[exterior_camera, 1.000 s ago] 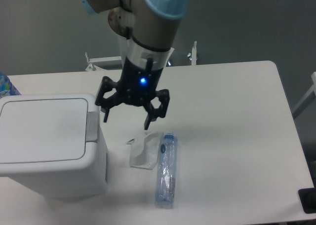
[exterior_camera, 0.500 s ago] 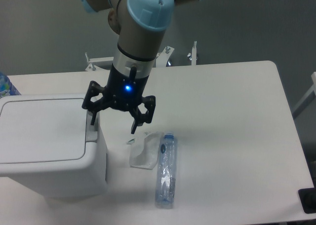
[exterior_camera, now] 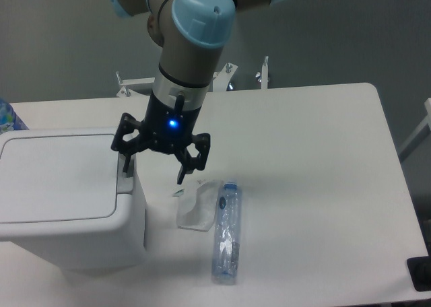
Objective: Open the trash can
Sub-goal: 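Press down on the lid's push tab with the gripper finger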
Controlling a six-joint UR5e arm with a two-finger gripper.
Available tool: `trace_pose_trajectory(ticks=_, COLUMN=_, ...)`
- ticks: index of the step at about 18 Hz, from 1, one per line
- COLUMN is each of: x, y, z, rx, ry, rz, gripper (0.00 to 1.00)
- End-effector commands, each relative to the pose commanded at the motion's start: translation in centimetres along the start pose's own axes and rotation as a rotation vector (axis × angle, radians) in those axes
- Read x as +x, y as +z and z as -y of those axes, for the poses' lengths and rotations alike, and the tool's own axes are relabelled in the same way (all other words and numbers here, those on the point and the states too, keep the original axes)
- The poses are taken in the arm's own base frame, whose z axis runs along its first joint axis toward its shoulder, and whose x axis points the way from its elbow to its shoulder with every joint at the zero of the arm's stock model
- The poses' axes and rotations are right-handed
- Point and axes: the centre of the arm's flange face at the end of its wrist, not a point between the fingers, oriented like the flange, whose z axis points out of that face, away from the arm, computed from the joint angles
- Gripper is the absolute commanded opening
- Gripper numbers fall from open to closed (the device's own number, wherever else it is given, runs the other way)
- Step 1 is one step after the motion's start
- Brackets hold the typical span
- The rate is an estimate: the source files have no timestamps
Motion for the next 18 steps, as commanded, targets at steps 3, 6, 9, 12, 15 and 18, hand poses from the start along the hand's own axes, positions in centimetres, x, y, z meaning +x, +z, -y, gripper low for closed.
trace_pose_trajectory(ticks=3, x=0.03, y=0.21, z=-0.07, rx=0.002, ry=0.001, rz=0.0, gripper=1.0)
trace_pose_trajectory(ticks=6, x=0.02, y=0.26, z=-0.1, rx=0.002, ry=0.003, rz=0.0, gripper=1.0)
trace_pose_trajectory(ticks=9, x=-0.09, y=0.45, z=-0.09, rx=-0.001, ry=0.003, rz=0.001, gripper=1.0)
trace_pose_trajectory(ticks=12, x=-0.14, y=0.54, z=-0.08, rx=-0.002, ry=0.002, rz=0.0, gripper=1.0)
trace_pose_trajectory(ticks=15, x=-0.17, y=0.55, z=-0.02, rx=-0.001, ry=0.003, rz=0.001, gripper=1.0)
trace_pose_trajectory(ticks=18, x=-0.18, y=0.56, z=0.0, rx=0.003, ry=0.005, rz=0.002, gripper=1.0)
